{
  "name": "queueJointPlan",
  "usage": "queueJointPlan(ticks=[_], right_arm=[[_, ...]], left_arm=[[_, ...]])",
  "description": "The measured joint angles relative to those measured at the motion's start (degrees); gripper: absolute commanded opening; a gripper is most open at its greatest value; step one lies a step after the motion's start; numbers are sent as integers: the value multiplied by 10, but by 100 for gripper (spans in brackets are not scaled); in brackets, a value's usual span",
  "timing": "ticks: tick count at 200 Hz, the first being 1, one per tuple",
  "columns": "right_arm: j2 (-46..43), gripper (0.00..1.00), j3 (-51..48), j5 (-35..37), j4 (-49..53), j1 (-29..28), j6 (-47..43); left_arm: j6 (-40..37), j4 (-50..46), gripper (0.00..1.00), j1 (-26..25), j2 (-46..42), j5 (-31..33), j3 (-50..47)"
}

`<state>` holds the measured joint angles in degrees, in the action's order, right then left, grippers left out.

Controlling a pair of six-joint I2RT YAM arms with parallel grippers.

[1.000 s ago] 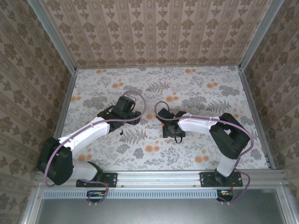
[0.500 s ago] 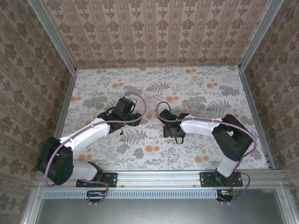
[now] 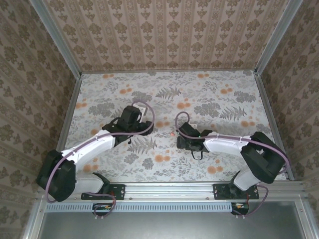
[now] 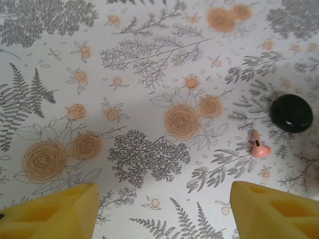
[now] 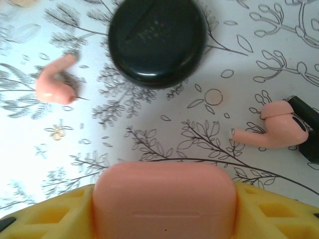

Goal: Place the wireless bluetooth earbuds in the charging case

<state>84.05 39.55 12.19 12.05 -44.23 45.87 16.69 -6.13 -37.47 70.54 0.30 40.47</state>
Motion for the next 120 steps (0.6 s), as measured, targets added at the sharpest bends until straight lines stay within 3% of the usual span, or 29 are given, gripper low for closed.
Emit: queueJointPlan(ticks=[52,120], right_arm=[[-89,57,-35,-8,-77,-1,9],[-137,55,-59,-39,-179,-7,11]], left_arm=[[-19,126,69,0,-80,-36,-85],[-50,281,67,0,-100,-76,-175]])
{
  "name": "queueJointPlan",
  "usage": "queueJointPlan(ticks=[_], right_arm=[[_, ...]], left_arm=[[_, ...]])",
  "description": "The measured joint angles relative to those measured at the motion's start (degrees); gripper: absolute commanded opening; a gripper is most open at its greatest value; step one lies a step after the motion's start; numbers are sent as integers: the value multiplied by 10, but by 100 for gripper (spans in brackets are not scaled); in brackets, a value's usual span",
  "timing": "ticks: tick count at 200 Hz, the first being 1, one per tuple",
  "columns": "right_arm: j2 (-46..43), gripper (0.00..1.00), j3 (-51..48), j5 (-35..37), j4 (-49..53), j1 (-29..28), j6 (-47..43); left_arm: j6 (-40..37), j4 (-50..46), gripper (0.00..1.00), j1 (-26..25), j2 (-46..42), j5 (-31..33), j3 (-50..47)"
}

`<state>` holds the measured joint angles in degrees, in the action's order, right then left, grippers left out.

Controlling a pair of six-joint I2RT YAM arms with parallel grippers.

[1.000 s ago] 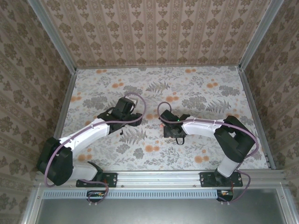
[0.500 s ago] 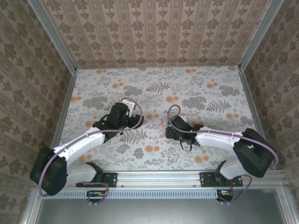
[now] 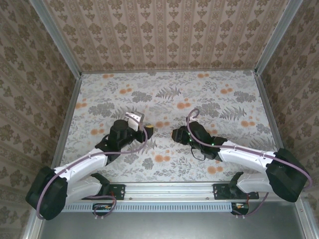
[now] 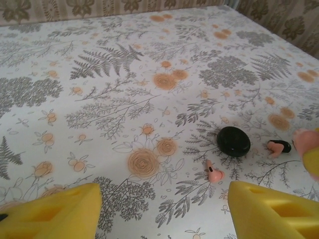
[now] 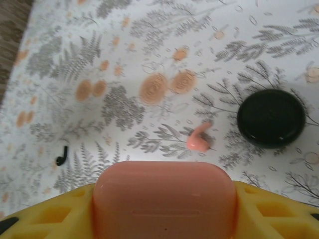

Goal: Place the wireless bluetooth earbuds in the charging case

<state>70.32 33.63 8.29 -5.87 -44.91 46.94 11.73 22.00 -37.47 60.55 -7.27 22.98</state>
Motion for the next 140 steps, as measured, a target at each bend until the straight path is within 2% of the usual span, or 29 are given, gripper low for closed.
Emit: queueJointPlan(ticks=[25,64,140], right_arm=[[-17,55,-1,0,-23,0,0],[-20,56,-1,-16,-70,0,0],[-11,56,-7,-101,-175,16,19]], left_arm=[[-12,62,62,-1,-1,-12,-25],[-44,211,60,-8,-2,-31,-106],[-130,357,57,-76,61,-86,-111]])
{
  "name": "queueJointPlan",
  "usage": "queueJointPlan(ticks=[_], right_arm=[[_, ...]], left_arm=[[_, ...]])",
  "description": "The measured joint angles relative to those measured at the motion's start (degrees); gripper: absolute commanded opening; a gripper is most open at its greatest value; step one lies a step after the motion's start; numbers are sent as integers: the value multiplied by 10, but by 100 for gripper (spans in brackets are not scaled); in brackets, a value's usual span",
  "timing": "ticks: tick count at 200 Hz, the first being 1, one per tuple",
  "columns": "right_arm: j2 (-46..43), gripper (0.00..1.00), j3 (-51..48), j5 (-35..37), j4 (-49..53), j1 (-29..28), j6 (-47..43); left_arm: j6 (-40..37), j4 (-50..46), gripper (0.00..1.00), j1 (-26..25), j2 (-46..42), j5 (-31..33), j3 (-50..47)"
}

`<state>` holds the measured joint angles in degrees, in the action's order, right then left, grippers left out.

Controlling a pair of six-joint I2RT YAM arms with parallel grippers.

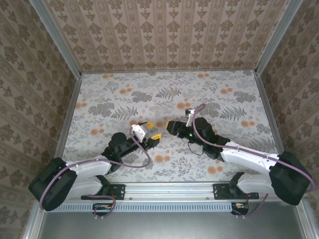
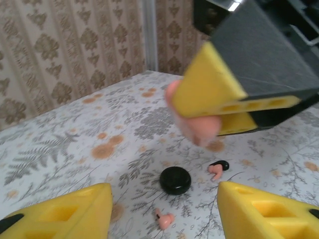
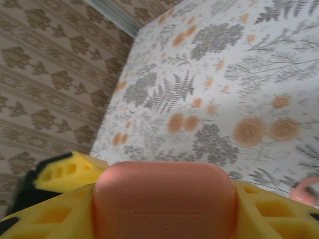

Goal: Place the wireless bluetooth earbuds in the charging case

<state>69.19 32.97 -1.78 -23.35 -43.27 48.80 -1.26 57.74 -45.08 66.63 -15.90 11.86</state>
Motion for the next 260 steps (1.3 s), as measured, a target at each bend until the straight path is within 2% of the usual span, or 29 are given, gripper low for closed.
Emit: queueJointPlan(ticks=[34,79,175,236,260], right_arm=[[8,56,-28,-38,-81,0,24],[16,56,-49,-54,-151,-1,40],[15,56,-55,-54,-175,-10,42],[16,57,-55,-54,-190,-18,52],[16,56,-55,-53,-193,-18,53]], left_arm=[[-31,52,54,-40,33,8,0],[-32,114,54,-49,62,37,0],[17,137,49,-59,87,54,33],[34,145,42,-63,105,65,43],[41,148,36,-64,106,65,43]])
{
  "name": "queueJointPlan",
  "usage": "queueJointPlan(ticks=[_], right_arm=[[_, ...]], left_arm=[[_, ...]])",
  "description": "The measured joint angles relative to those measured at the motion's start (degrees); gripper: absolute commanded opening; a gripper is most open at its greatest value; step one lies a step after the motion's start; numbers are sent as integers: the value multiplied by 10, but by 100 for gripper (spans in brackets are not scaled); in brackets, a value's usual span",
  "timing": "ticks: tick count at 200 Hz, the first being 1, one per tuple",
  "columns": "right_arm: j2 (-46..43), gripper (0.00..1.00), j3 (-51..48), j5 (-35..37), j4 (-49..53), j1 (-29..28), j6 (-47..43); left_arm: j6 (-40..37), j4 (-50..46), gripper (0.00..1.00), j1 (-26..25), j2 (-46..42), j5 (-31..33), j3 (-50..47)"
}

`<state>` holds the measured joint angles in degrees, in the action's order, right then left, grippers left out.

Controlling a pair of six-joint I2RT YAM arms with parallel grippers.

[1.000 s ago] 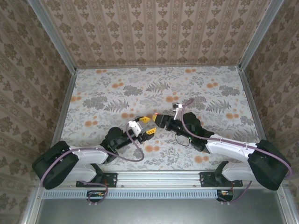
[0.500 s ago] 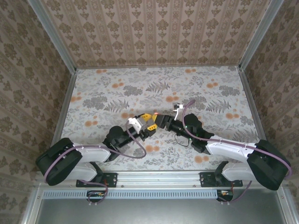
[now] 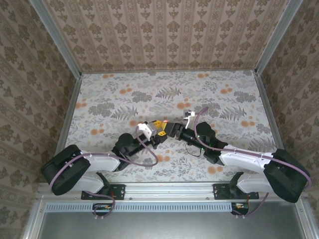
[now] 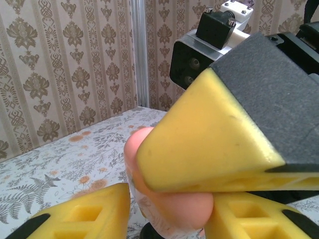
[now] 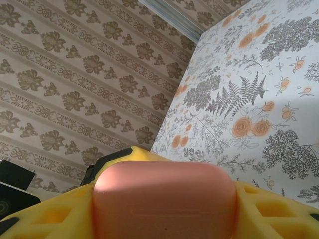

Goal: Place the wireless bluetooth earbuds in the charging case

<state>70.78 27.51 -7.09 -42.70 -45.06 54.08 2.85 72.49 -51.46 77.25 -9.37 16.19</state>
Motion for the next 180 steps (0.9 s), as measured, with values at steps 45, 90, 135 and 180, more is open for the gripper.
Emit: queueJointPlan(ticks=[45,90,135,180], right_arm=[[2,56,0,7,-5,0,2],[2,70,1,10,-4,-1,-3],[-19,76,1,10,32,-2,-46],[-97,78,2,-10,103,28,-124]], left_arm=[[3,0,24,-3,-1,3,0],[12,-5,19,-1,-8,-1,0],[49,-5,16,23,-15,-14,0],[77,-27,12,58,-50,-62,0]])
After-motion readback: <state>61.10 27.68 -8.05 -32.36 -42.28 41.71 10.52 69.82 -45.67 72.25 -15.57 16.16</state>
